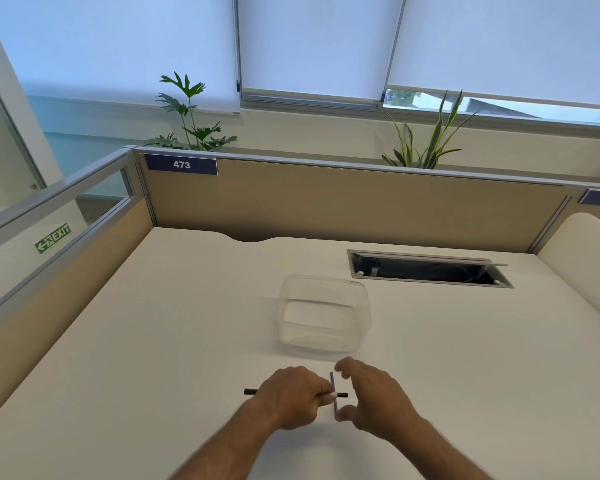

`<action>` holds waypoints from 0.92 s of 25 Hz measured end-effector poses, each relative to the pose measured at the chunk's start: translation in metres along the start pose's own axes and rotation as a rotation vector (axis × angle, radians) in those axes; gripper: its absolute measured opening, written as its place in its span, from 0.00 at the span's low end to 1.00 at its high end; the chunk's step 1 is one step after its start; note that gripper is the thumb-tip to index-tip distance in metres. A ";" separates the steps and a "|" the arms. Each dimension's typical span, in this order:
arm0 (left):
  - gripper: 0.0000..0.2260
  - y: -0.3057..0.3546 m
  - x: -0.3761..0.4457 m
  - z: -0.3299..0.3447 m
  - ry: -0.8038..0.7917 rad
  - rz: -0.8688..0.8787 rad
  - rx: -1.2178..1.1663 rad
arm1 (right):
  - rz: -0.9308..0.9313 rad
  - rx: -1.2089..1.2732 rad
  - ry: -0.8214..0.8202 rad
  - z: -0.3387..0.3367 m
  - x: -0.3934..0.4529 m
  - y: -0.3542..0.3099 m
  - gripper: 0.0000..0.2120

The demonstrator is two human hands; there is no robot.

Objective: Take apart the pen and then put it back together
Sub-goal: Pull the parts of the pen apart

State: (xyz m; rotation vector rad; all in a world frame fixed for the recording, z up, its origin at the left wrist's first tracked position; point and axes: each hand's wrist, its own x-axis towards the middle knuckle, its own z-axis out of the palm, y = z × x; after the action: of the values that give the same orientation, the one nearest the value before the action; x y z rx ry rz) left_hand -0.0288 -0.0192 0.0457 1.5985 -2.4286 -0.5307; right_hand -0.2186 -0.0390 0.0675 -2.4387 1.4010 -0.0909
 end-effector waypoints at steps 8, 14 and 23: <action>0.11 -0.006 0.000 0.002 0.052 -0.010 0.078 | -0.106 -0.063 -0.085 -0.004 0.003 0.004 0.14; 0.11 -0.007 -0.001 0.003 0.057 -0.011 0.075 | 0.011 0.096 -0.056 -0.004 0.004 0.010 0.22; 0.11 -0.008 -0.002 0.002 0.072 -0.004 0.084 | -0.107 0.049 -0.026 0.000 0.009 0.012 0.10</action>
State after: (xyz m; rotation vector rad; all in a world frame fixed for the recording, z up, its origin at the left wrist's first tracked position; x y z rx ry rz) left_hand -0.0218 -0.0200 0.0408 1.6251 -2.4248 -0.3697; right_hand -0.2238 -0.0522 0.0626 -2.4647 1.2423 -0.1166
